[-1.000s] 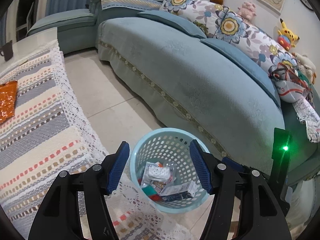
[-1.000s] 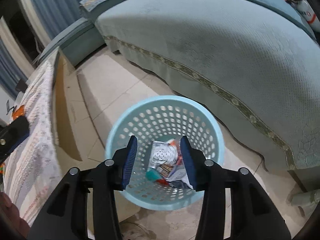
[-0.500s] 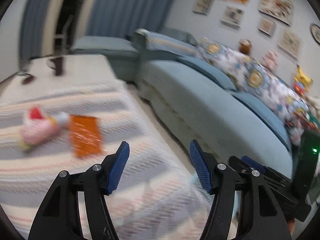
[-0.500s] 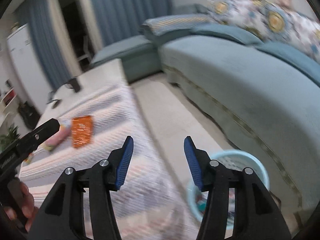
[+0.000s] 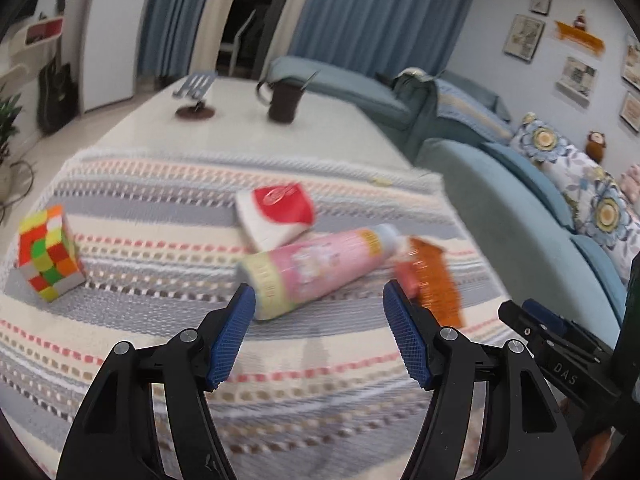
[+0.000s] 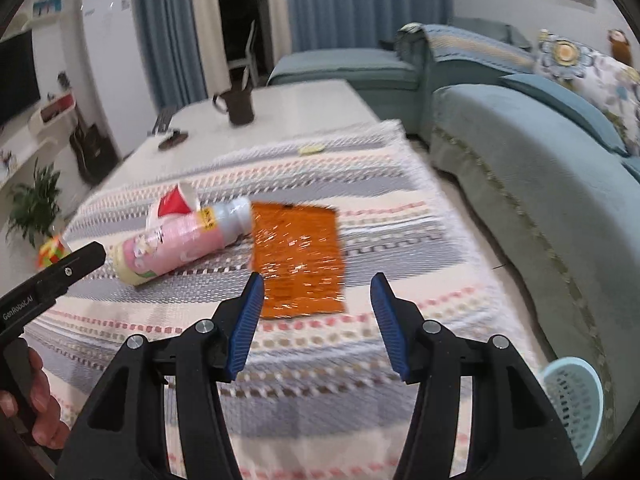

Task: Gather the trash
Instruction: 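Grasp the orange snack bag with the right tool while the left grasps the pink milk bottle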

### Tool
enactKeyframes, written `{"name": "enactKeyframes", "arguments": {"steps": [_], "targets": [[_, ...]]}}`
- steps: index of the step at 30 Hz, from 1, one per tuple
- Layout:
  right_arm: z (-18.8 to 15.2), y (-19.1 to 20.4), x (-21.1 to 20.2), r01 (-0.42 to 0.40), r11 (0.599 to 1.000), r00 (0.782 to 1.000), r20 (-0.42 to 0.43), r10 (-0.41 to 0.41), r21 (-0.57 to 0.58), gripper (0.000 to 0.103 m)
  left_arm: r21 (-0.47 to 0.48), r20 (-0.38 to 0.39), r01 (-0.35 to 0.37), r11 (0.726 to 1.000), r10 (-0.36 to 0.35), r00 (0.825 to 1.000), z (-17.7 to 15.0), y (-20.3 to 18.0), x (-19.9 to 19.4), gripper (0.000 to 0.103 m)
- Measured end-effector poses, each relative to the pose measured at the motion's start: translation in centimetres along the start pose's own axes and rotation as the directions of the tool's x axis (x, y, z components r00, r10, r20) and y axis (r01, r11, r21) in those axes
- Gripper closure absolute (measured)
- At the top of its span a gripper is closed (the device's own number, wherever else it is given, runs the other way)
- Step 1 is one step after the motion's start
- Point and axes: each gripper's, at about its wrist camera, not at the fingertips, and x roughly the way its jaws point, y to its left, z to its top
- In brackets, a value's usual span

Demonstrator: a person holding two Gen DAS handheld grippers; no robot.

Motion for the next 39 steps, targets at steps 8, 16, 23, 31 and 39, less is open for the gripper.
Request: {"name": "enactKeyframes", "arguments": {"steps": [8, 16, 23, 31, 39], "targets": [[-0.7, 2.0, 6.1, 0.053, 0.997, 0.994, -0.093, -0.059, -0.061, 0.042, -0.064, -0.065, 0.023, 0.998, -0.027, 0.997, -0.1, 2.5, 4.6, 0.038], [-0.9, 1.9, 7.5, 0.075, 0.995, 0.986, -0.142, -0.083, -0.062, 0.053, -0.058, -0.108, 0.105, 0.993, -0.111, 0.988, -0.6, 1.5, 5.6, 0.035], [-1.1, 0.0, 7.1, 0.024, 0.999, 0.988, -0.151, -0.02, 0.026, 0.094, -0.008, -0.209, 0.322, 0.947, -0.317, 0.925, -2.2, -1.2, 4.0, 0.035], [-1.1, -0.9, 5.8, -0.026, 0.997, 0.995, -0.092, 0.032, 0.067, 0.1, 0.121, -0.126, 0.236, 0.964, -0.221, 0.967, -0.5, -2.1, 0.8, 0.019], [-1.1, -1.4, 5.2, -0.068, 0.994, 0.995, -0.062, 0.074, 0.09, 0.1, 0.237, -0.189, -0.017, 0.971, 0.063, 0.98, 1.0, -4.9, 8.7, 0.027]]}}
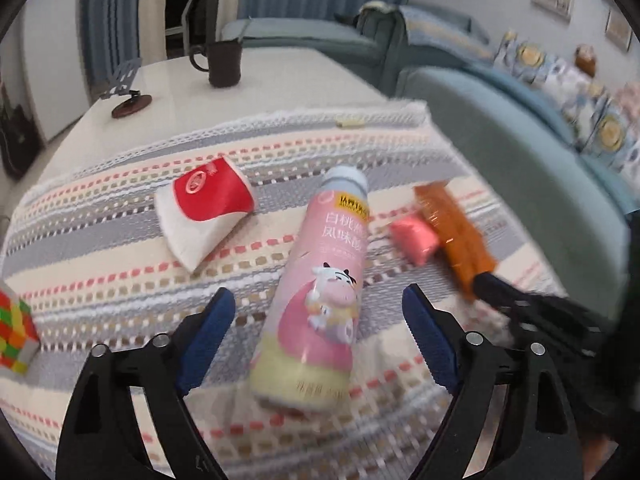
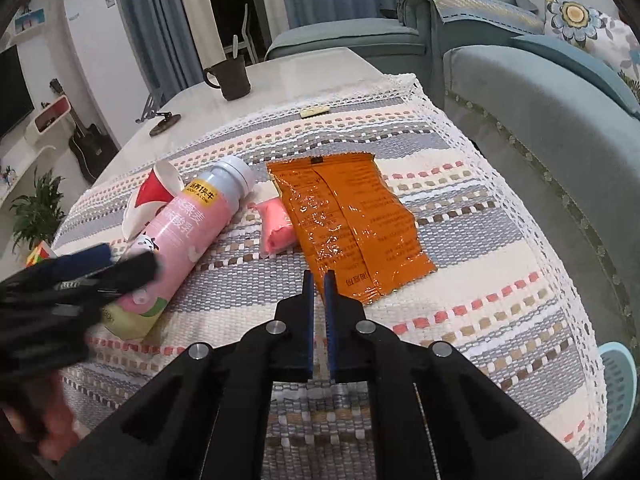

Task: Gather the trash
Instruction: 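Grasp the orange snack bag with the right tool while the left grasps the pink milk bottle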

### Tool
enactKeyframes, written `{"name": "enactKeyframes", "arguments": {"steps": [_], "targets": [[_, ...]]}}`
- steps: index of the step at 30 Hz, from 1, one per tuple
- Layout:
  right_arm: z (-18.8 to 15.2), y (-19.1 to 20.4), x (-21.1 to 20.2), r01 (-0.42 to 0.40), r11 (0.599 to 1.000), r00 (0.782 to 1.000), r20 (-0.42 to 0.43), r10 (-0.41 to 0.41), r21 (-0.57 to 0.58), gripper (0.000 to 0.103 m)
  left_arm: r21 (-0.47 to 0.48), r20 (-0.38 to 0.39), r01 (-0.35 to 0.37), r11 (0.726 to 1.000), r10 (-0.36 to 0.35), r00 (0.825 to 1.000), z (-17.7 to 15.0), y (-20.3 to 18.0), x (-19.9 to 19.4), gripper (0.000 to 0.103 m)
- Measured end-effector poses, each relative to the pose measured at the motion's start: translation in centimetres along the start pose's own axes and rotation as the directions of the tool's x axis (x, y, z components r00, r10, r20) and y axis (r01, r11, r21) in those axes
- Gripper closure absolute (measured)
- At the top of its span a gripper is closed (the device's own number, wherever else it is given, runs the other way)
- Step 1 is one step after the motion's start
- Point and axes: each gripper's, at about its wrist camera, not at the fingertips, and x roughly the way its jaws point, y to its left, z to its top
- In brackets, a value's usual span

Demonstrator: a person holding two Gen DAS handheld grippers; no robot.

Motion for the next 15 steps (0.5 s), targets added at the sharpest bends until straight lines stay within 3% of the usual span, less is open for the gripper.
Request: {"name": "enactKeyframes", "arguments": {"steps": [2, 7, 8, 9, 11, 13, 15], "targets": [[0.0, -0.2, -0.4, -0.021, 1.0, 1.0, 0.021, 0.021, 0.012, 0.1, 0.001, -0.033, -0.024, 1.0, 0.024, 0.999, -0.1, -0.2, 1.1, 0.048], [0.2, -0.5, -0.7, -0.038, 0.999, 0.999, 0.029, 0.037, 0.02, 0.096, -0.03, 0.016, -0.018, 0.999, 0.019, 1.0, -1.2, 0.3, 0.9, 0.052], [0.4, -0.4, -0.5, -0.028, 1.0, 0.999, 0.021, 0.028, 0.006, 0.086, -0.049, 0.038, -0.003, 0.999, 0.005, 0.999, -1.6, 0.7, 0.6, 0.053], [0.6, -0.4, -0.3, -0.012, 1.0, 1.0, 0.014, 0.012, -0.009, 0.059, -0.062, 0.051, 0.006, 0.998, -0.003, 0.999, -1.9, 0.9, 0.6, 0.053], [1.3, -0.2, 0.3, 0.016, 0.999, 1.0, 0.001, -0.016, -0.048, 0.018, -0.096, 0.076, 0.027, 0.995, -0.019, 0.997, -2.2, 1.5, 0.4, 0.053], [1.9, -0.2, 0.8, 0.027, 0.996, 1.0, 0.0, -0.027, -0.089, 0.018, -0.112, 0.09, 0.033, 0.993, -0.023, 0.996, -2.2, 1.7, 0.1, 0.053], [2.7, -0.3, 1.6, 0.098, 0.987, 0.995, -0.001, -0.099, -0.128, 0.017, -0.103, 0.081, 0.036, 0.994, -0.028, 0.996, -2.3, 1.4, 0.2, 0.054]]}}
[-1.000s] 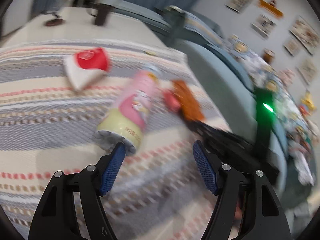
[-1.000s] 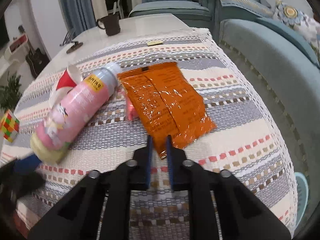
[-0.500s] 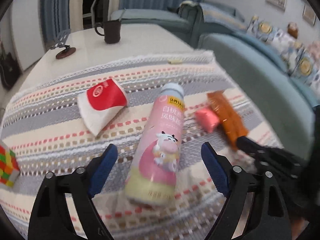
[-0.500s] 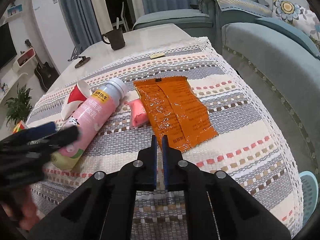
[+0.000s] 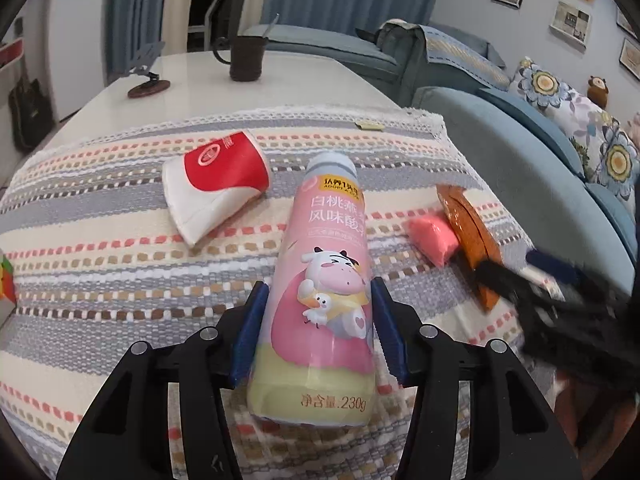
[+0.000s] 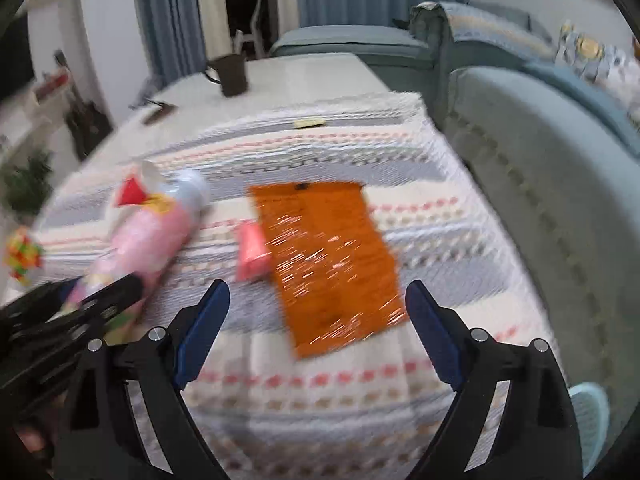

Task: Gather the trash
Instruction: 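Grasp the orange snack bag with the right tool while the left grasps the pink milk bottle, then carry orange bag and pink bottle over the wastebasket and open both tools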

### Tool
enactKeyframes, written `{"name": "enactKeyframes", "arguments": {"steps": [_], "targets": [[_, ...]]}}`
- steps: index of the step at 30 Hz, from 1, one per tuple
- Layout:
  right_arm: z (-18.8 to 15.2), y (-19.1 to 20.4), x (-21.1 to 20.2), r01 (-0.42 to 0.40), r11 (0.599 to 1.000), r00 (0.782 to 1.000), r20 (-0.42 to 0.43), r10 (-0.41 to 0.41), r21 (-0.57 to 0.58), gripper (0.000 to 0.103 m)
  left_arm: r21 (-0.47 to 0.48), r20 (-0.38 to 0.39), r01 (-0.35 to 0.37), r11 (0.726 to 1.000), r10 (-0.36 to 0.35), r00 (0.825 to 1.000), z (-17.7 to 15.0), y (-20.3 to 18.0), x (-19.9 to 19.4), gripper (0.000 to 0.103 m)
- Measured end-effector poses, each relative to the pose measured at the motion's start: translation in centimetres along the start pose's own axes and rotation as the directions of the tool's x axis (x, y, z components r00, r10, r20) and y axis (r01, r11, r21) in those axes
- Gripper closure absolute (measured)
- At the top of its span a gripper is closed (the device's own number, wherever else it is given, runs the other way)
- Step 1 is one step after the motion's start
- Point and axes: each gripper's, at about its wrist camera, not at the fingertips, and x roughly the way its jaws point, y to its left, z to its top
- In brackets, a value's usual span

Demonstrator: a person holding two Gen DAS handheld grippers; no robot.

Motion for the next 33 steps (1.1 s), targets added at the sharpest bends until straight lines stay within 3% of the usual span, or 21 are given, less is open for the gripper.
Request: {"name": "enactKeyframes", "arguments": {"steps": [4, 8, 11, 13, 15, 16, 18, 24, 33], "targets": [[0.8, -1.0, 3.8, -0.011, 1.0, 0.99, -0.143, 0.009, -0.014, 0.016, 0.003, 0.006, 0.015, 1.0, -0.015, 1.0, 0.0, 0.0, -0.1, 0.055], [1.0, -0.8, 4.1, -0.014, 1.0, 0.99, -0.139, 0.011, -0.026, 0.018, -0.011, 0.008, 0.029, 1.0, -0.028, 1.0, 0.0, 0.3, -0.2, 0.055], [0.6, -0.5, 3.4, -0.027, 0.999, 0.994, -0.109, 0.022, -0.039, 0.045, 0.002, 0.021, 0.013, 1.0, -0.013, 1.0, -0.1, 0.2, -0.4, 0.055], [0.3, -0.5, 2.6, -0.021, 0.999, 0.996, -0.083, 0.018, -0.034, 0.058, 0.013, 0.032, -0.005, 1.0, 0.004, 0.999, -0.2, 0.0, -0.6, 0.055], [0.0, -0.5, 1.4, -0.057, 0.998, 0.998, -0.031, 0.056, -0.027, 0.081, 0.026, 0.048, -0.03, 0.999, 0.029, 0.998, -0.3, -0.4, -1.0, 0.055], [-0.2, -0.5, 0.9, -0.067, 0.997, 0.998, -0.016, 0.066, -0.025, 0.082, 0.029, 0.055, -0.033, 0.999, 0.031, 0.998, -0.4, -0.5, -1.2, 0.055], [-0.5, -0.6, 0.3, -0.054, 0.998, 0.999, -0.005, 0.054, -0.015, 0.095, 0.03, 0.066, -0.022, 0.999, 0.02, 0.998, -0.4, -0.6, -1.5, 0.055], [-1.6, -2.0, -3.3, -0.059, 0.998, 0.997, 0.045, 0.058, 0.029, 0.095, 0.015, 0.081, 0.054, 0.998, -0.055, 0.995, -0.6, -1.6, -2.9, 0.055], [-3.2, -5.5, -11.6, -0.017, 0.997, 0.987, 0.163, 0.004, 0.078, 0.095, 0.079, 0.111, 0.148, 0.986, -0.156, 0.982, -1.0, -6.5, -7.9, 0.055]]}}
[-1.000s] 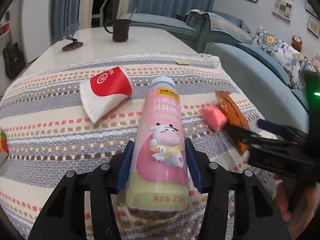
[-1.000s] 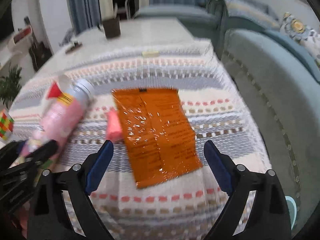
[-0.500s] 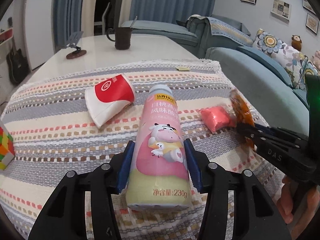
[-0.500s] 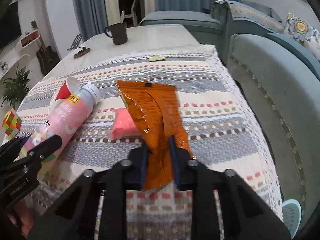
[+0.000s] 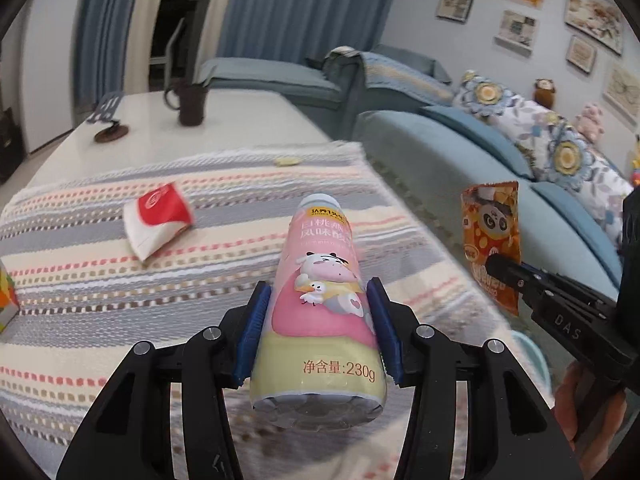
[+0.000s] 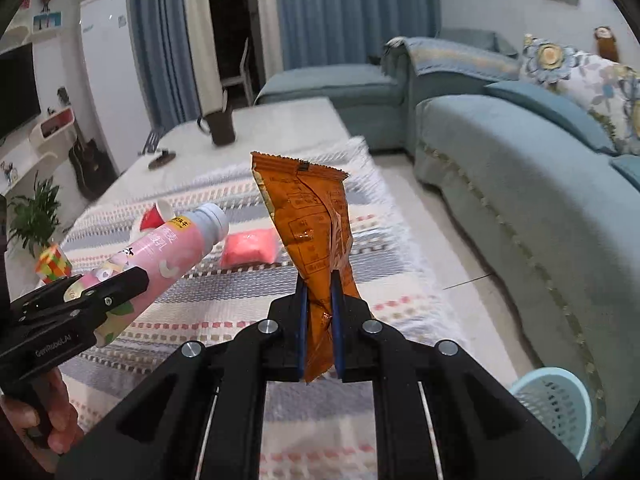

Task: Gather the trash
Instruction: 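Carry orange bag and pink bottle over the wastebasket and open both tools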

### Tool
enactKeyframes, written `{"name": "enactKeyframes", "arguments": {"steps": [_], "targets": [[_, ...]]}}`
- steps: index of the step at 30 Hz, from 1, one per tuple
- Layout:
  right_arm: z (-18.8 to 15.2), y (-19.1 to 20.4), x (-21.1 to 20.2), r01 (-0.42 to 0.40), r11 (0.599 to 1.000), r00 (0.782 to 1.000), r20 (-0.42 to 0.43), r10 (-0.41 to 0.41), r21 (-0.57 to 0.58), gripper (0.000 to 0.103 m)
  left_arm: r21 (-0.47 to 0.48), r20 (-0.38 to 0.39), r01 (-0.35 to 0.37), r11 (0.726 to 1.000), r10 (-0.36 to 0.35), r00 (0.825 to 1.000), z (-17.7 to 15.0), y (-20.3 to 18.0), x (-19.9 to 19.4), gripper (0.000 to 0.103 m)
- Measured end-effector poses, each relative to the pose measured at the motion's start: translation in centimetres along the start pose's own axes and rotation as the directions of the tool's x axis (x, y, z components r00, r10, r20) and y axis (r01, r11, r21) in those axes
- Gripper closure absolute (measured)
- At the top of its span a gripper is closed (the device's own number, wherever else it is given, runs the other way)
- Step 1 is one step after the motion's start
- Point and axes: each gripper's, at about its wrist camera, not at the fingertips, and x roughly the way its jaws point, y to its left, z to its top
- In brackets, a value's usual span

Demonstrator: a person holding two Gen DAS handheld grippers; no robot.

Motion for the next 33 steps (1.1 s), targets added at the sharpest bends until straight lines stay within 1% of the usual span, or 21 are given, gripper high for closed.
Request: {"name": "enactKeyframes", "arguments": {"steps": [3, 9, 11, 12, 13, 14, 15, 17, 18, 19, 21, 22, 23, 24, 26, 27, 28, 30, 31, 33], "targets": [[0.0, -1.8, -3.3, 0.027, 0.999, 0.999, 0.031, -0.028, 0.034, 0.095, 0.018, 0.019, 0.049, 0.999, -0.049, 0.999, 0.9, -2.5, -1.8, 0.056], [-0.5, -6.9, -9.3, 0.075, 0.991, 0.994, 0.066, -0.083, 0.108, 0.095, 0.111, 0.051, 0.133, 0.985, -0.139, 0.989, 2.3, -10.4, -4.8, 0.056], [-0.5, -8.9, -11.5, 0.1, 0.986, 0.99, 0.082, -0.112, 0.131, 0.095, 0.119, 0.038, 0.187, 0.975, -0.193, 0.98, 2.6, -13.4, -5.2, 0.055], [-0.6, -9.8, -12.3, 0.105, 0.984, 0.989, 0.085, -0.118, 0.143, 0.095, 0.121, 0.031, 0.205, 0.971, -0.21, 0.977, 2.5, -14.3, -5.3, 0.055], [-0.7, -11.1, -13.4, 0.11, 0.98, 0.988, 0.088, -0.125, 0.164, 0.095, 0.126, 0.023, 0.234, 0.964, -0.239, 0.971, 2.4, -16.2, -5.3, 0.055], [-1.0, -12.4, -14.4, 0.122, 0.975, 0.986, 0.088, -0.14, 0.185, 0.095, 0.13, 0.018, 0.247, 0.96, -0.251, 0.968, 2.3, -17.2, -5.3, 0.055], [-1.4, -13.4, -15.1, 0.13, 0.971, 0.985, 0.085, -0.149, 0.202, 0.095, 0.14, 0.008, 0.267, 0.953, -0.271, 0.963, 2.0, -19.1, -5.2, 0.055], [-2.5, -16.3, -16.4, 0.103, 0.959, 0.99, 0.065, -0.125, 0.265, 0.095, 0.148, -0.009, 0.299, 0.943, -0.301, 0.954, 1.2, -21.5, -4.9, 0.055], [-3.4, -18.0, -16.8, 0.094, 0.946, 0.993, 0.046, -0.113, 0.31, 0.095, 0.147, -0.029, 0.327, 0.934, -0.326, 0.945, 0.7, -23.2, -4.4, 0.055], [-4.1, -19.1, -17.0, 0.107, 0.938, 0.992, 0.032, -0.124, 0.331, 0.095, 0.15, -0.046, 0.344, 0.927, -0.341, 0.939, 0.2, -24.3, -3.8, 0.055], [-6.1, -21.7, -17.6, 0.172, 0.917, 0.983, -0.005, -0.183, 0.361, 0.095, 0.162, -0.083, 0.373, 0.914, -0.364, 0.928, -1.0, -26.5, -2.7, 0.055], [-6.8, -22.6, -17.7, 0.187, 0.909, 0.981, -0.022, -0.192, 0.372, 0.095, 0.169, -0.112, 0.391, 0.905, -0.377, 0.919, -1.8, -27.8, -1.8, 0.055], [-8.2, -24.1, -17.6, 0.207, 0.893, 0.978, -0.059, -0.2, 0.4, 0.095, 0.173, -0.132, 0.401, 0.9, -0.382, 0.915, -2.5, -28.7, -1.1, 0.055], [-8.9, -24.8, -17.3, 0.219, 0.885, 0.976, -0.079, -0.204, 0.41, 0.095, 0.175, -0.152, 0.408, 0.896, -0.385, 0.91, -3.2, -29.4, -0.3, 0.055], [-11.0, -26.5, -16.8, 0.271, 0.865, 0.962, -0.137, -0.235, 0.423, 0.095, 0.174, -0.203, 0.423, 0.889, -0.388, 0.899, -5.1, -30.9, 1.7, 0.055], [-11.9, -27.2, -16.4, 0.304, 0.855, 0.952, -0.169, -0.255, 0.42, 0.095, 0.171, -0.219, 0.428, 0.888, -0.389, 0.895, -5.6, -31.3, 2.4, 0.055], [-13.0, -27.9, -15.7, 0.341, 0.846, 0.938, -0.211, -0.276, 0.409, 0.095, 0.162, -0.245, 0.44, 0.883, -0.396, 0.885, -6.6, -31.6, 3.5, 0.055], [-14.4, -28.6, -14.8, 0.382, 0.84, 0.919, -0.257, -0.299, 0.386, 0.095, 0.136, -0.288, 0.448, 0.884, -0.397, 0.871, -8.2, -32.0, 5.3, 0.055], [-14.9, -28.6, -14.4, 0.393, 0.839, 0.913, -0.272, -0.305, 0.377, 0.095, 0.128, -0.307, 0.449, 0.884, -0.395, 0.866, -8.9, -32.1, 6.1, 0.055], [-15.9, -28.8, -13.4, 0.401, 0.84, 0.904, -0.304, -0.3, 0.365, 0.095, 0.138, -0.334, 0.442, 0.886, -0.379, 0.863, -9.6, -32.6, 7.1, 0.055]]}}
